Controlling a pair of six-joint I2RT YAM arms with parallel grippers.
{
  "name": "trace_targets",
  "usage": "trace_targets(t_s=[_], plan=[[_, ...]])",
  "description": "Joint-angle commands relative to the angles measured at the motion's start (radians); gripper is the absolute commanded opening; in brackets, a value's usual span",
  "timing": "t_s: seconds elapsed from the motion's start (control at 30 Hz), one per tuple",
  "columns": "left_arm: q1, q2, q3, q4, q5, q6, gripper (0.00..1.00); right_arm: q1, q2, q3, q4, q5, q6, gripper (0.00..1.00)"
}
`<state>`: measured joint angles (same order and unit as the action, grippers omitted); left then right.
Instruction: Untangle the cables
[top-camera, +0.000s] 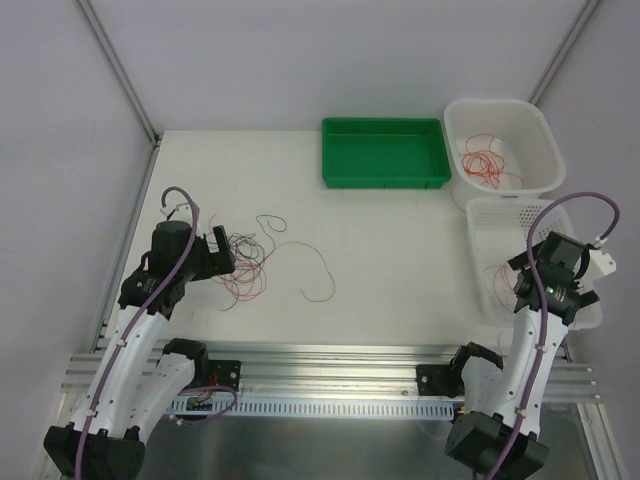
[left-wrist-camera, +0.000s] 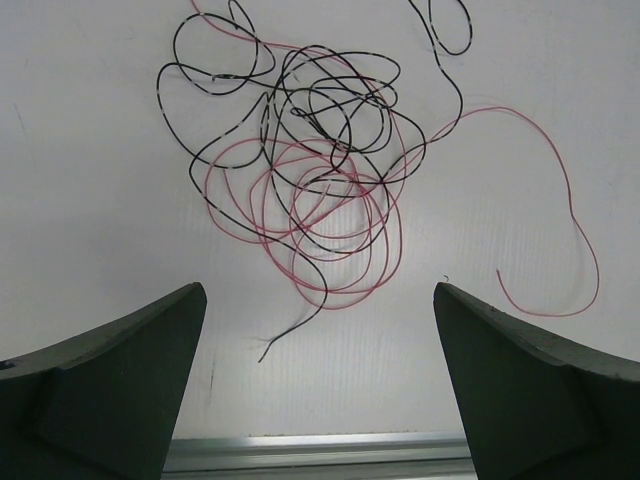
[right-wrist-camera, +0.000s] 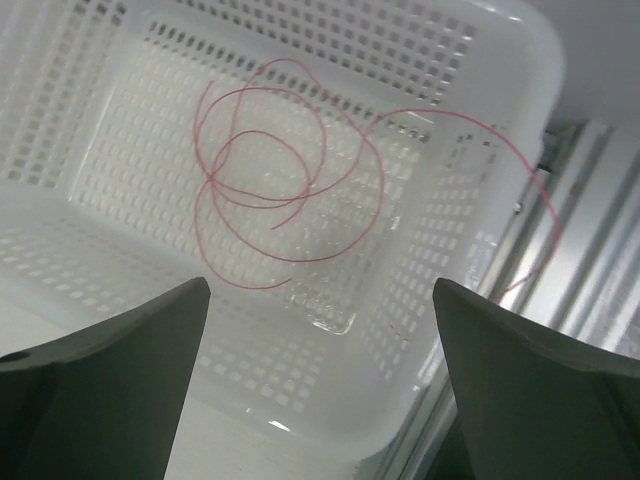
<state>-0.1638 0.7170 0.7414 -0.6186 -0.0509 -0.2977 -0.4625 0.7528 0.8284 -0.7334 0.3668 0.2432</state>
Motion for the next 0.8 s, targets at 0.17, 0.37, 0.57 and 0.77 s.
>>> trace_targets(t_s=[0.17,0.37,0.57,0.77], plan=[[-0.002,-0.025,0.0,0.022,0.089,0.011,0.99,-0.131,-0.055,-0.015,-0.155,0.154,0.159,0.99],[-0.002,-0.033,-0.001,0.022,0.106,0.011,0.99,-0.321,-0.06,-0.06,-0.13,0.023,0.226,0.9],[-0.006,-0.021,-0.002,0.026,0.12,0.011,0.99,-0.433,-0.003,-0.069,-0.101,-0.022,0.33,0.81],[-0.026,-0.013,0.0,0.026,0.138,0.012,0.99,-0.458,0.083,-0.013,-0.06,-0.011,0.373,0.79]])
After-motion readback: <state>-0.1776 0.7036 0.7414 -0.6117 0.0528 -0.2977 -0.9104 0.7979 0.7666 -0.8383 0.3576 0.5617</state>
